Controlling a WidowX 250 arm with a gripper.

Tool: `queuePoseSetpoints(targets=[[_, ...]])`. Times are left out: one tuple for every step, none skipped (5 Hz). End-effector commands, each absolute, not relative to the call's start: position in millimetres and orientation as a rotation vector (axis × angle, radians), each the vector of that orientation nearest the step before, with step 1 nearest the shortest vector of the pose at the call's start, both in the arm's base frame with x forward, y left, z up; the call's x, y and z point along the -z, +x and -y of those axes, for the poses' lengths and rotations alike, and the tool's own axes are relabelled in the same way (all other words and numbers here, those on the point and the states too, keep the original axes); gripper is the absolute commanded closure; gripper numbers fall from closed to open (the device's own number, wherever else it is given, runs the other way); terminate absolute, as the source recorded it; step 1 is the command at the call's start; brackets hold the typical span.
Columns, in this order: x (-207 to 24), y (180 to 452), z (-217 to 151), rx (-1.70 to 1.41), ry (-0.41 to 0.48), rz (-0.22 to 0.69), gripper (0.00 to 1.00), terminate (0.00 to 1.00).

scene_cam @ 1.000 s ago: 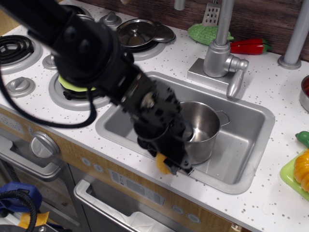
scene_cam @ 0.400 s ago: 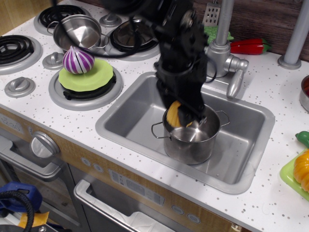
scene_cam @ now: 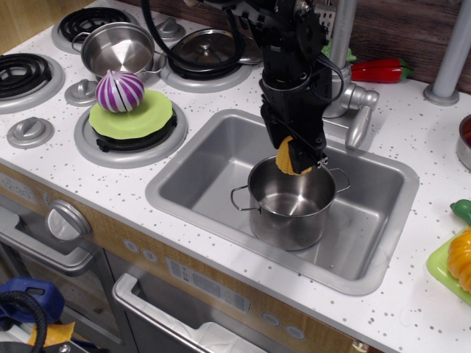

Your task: Put corn in pot which is in sink

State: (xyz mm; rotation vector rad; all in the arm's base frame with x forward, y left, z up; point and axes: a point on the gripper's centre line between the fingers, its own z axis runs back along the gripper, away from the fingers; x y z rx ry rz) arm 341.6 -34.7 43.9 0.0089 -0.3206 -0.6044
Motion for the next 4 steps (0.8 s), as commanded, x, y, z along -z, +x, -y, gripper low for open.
queuePoseSetpoints(targets=[[-50.7,351.8,24.4,0.625,0.007,0.383,0.0,0.0],[-49.2,352.2,24.3,0.623,0.002,0.395,0.0,0.0],[-49.2,352.2,24.3,0.623,0.002,0.395,0.0,0.0],[-49.2,352.2,24.3,0.623,0.002,0.395,0.0,1.0]])
